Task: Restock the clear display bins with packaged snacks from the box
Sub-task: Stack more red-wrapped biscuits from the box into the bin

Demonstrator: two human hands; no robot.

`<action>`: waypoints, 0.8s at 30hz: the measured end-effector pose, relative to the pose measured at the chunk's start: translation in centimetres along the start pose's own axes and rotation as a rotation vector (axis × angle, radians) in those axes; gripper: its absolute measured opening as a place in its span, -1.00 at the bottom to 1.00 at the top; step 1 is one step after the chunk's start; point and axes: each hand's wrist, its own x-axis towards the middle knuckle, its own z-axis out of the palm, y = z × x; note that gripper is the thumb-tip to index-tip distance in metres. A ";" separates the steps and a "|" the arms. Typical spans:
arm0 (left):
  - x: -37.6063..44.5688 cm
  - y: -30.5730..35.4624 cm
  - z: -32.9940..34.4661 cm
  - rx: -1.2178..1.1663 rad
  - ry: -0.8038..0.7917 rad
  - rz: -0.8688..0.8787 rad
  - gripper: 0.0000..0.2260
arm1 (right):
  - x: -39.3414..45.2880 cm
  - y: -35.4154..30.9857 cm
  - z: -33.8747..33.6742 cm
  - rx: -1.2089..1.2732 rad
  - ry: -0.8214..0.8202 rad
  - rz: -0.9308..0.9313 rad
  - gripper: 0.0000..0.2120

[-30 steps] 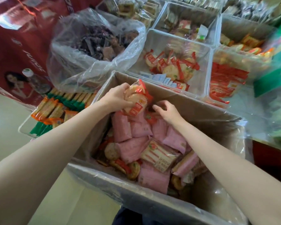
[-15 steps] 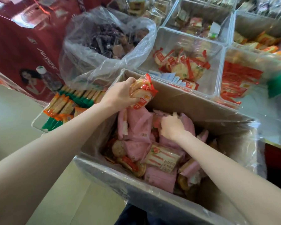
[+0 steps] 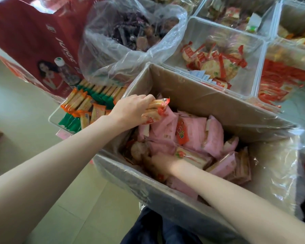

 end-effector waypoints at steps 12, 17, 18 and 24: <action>1.8 1.0 -0.2 -0.397 -0.119 -0.429 -0.67 | -7.9 5.8 -10.6 1.348 0.488 -0.058 -0.62; 3.0 1.8 -0.7 -0.866 -0.142 -0.508 -0.70 | -10.0 6.7 -11.8 1.499 0.649 -0.188 -0.73; 3.3 2.0 -0.8 -1.005 -0.162 -0.540 -0.68 | -10.8 7.0 -12.4 1.567 0.708 -0.214 -0.76; 5.9 5.3 -2.1 -1.279 -0.227 -0.513 -0.61 | -13.0 8.3 -13.9 1.504 1.095 -0.206 -0.64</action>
